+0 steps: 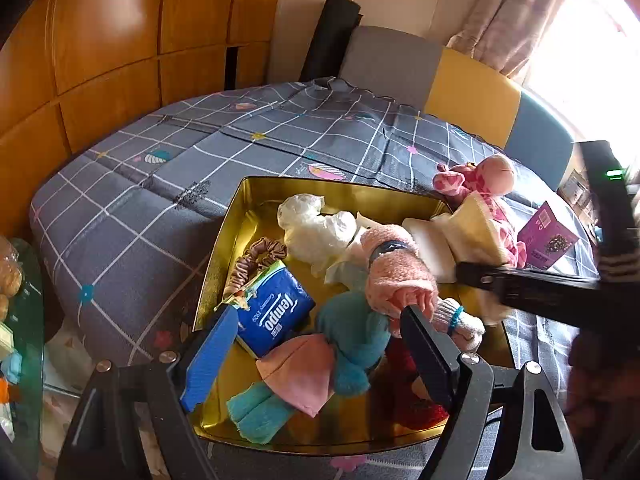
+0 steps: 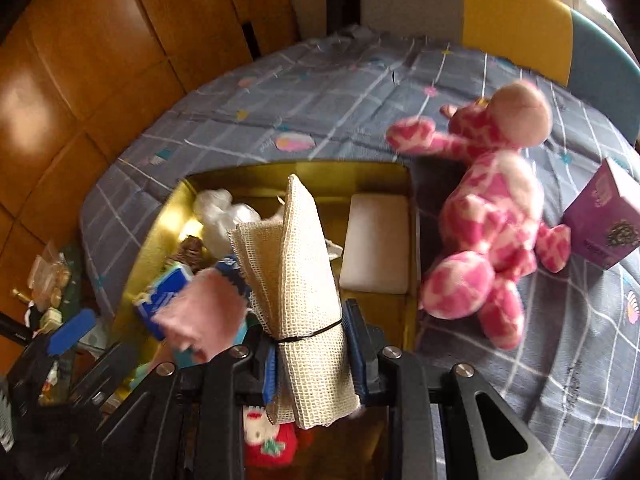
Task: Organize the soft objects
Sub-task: 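Carry the beige mesh cloth into the gold tray and open the right gripper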
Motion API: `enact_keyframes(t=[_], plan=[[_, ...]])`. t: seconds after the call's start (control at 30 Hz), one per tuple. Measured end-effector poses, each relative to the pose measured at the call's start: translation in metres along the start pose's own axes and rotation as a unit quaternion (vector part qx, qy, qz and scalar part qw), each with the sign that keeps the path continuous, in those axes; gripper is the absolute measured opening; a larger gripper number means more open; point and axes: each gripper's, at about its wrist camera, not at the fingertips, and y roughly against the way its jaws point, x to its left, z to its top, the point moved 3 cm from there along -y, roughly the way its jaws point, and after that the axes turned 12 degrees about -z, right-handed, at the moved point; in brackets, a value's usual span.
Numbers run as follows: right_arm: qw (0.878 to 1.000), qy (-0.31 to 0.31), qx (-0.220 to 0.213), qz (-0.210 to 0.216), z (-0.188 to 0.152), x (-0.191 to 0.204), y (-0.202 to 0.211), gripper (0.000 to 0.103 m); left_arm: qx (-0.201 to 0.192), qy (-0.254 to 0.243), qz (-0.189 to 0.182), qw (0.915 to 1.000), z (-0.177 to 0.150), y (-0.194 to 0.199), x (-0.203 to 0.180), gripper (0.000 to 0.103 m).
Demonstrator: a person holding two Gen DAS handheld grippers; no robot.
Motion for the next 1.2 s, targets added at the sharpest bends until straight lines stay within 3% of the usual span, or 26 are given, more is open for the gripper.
enact_keyframes(t=[0.17, 0.27, 0.43, 0.63, 0.97, 1.07, 1.2], plan=[[0.998, 0.014, 0.047, -0.026, -0.004, 0.006, -0.046, 0.027, 0.004, 0.003, 0.0, 1.0, -0.004, 0.0, 0.003, 0.084], [0.998, 0.003, 0.056, -0.002, -0.006, 0.0, -0.049, 0.032, 0.005, 0.005, 0.001, 1.0, -0.005, 0.001, 0.004, 0.084], [0.999, -0.019, 0.047, 0.014, -0.015, -0.012, -0.042, 0.044, 0.005, 0.005, 0.002, 1.0, -0.006, 0.0, 0.004, 0.084], [1.0, -0.018, 0.009, 0.016, -0.019, -0.013, -0.019, 0.051, 0.003, 0.006, 0.003, 1.0, -0.006, 0.0, 0.004, 0.085], [0.993, 0.043, -0.088, 0.066, -0.015, 0.024, 0.024, 0.051, -0.008, -0.004, 0.01, 0.9999, -0.005, 0.008, 0.0, 0.086], [0.994, 0.071, -0.064, 0.046, -0.018, 0.037, 0.004, 0.042, -0.012, -0.007, 0.013, 0.9998, -0.004, 0.011, 0.0, 0.086], [0.998, 0.052, -0.011, 0.026, -0.028, 0.029, -0.031, 0.036, -0.015, -0.009, 0.014, 0.9998, -0.005, 0.014, 0.0, 0.087]])
